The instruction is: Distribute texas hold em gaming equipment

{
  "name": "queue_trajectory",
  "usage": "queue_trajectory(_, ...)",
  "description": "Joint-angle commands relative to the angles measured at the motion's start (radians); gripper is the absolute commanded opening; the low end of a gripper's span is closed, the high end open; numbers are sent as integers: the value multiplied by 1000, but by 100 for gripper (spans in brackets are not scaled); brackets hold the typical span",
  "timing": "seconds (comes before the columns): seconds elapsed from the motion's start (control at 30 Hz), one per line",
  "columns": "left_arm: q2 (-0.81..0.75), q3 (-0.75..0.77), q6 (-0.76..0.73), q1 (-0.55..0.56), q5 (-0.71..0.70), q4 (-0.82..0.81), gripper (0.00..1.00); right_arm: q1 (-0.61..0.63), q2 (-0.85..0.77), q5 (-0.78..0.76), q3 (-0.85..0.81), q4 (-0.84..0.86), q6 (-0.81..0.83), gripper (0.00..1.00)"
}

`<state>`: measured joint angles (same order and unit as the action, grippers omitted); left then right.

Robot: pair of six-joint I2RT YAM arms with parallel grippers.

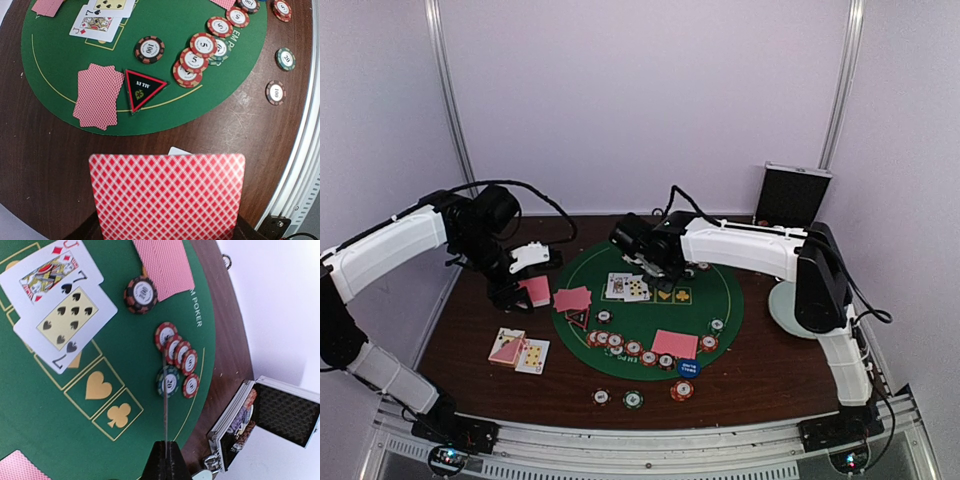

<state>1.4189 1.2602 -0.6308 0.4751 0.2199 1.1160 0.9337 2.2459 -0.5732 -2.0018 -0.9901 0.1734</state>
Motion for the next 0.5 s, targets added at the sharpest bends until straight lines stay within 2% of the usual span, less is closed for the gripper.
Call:
queue_trajectory(0.0,-29,-11,-2,-1,-5,-25,0,8,28,-131,0,182,171,0)
queue_trajectory(0.13,-30,-10,-3,-1,-7,-25,0,19,88,-135,-21,229,222,0)
queue_trajectory(0.47,-31,-13,-1,-1,-9,-25,0,53,137,-80,-2,271,213,0)
